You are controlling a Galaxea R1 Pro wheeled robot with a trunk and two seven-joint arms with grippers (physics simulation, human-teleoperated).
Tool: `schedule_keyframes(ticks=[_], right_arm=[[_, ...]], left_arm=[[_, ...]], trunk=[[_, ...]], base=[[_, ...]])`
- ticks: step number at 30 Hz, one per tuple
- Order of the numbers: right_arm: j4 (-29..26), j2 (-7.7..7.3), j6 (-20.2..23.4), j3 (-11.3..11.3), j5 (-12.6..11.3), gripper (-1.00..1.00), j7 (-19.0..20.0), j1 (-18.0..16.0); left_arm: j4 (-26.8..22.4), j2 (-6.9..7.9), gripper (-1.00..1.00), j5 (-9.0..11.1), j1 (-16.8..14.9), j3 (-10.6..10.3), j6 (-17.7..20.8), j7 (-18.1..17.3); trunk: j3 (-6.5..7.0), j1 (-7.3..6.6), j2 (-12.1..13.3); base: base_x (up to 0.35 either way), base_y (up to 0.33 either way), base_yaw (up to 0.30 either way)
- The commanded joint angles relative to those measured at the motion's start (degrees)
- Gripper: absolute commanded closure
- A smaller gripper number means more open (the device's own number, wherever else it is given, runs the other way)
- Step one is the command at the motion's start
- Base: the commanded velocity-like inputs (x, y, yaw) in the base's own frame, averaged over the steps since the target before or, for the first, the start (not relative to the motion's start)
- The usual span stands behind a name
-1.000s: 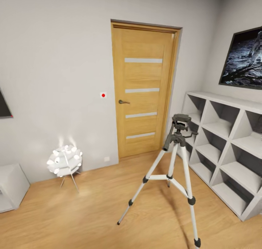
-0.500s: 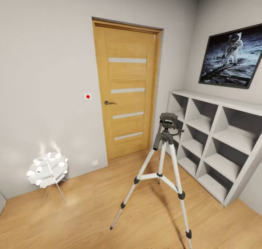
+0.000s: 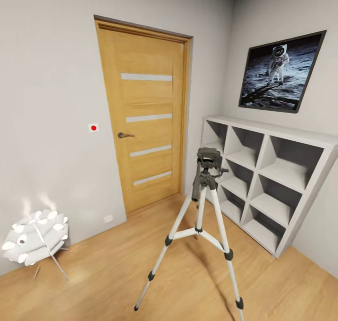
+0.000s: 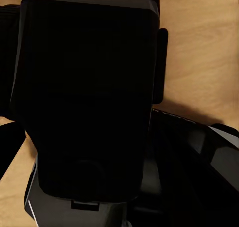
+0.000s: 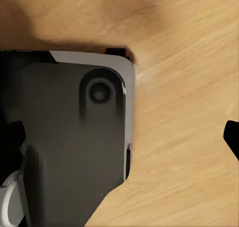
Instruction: Attach the digital camera to the camera tripod in the bedroom.
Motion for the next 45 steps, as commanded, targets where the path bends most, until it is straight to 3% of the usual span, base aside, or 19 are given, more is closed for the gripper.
schedule_keyframes(ticks=[1,31,45], right_arm=[[0.18,-0.04,-0.29,-0.37,0.44,-1.00,0.14,-0.09],[0.18,-0.19,-0.54,-0.33,0.45,-1.00,0.09,-0.09],[0.18,0.01,-0.47,-0.33,0.44,-1.00,-0.12,-0.09]], left_arm=[[-0.01,0.01,1.00,0.25,-0.05,0.00,0.11,-0.21],[-0.01,0.10,1.00,0.17,-0.02,0.00,0.09,-0.39],[-0.01,0.10,1.00,0.16,-0.01,0.00,0.11,-0.39]], trunk=[[-0.10,0.04,-0.08],[-0.10,0.04,-0.08],[-0.10,0.04,-0.08]], base=[[0.271,0.234,-0.024],[0.250,0.270,-0.002],[0.231,0.285,-0.208]])
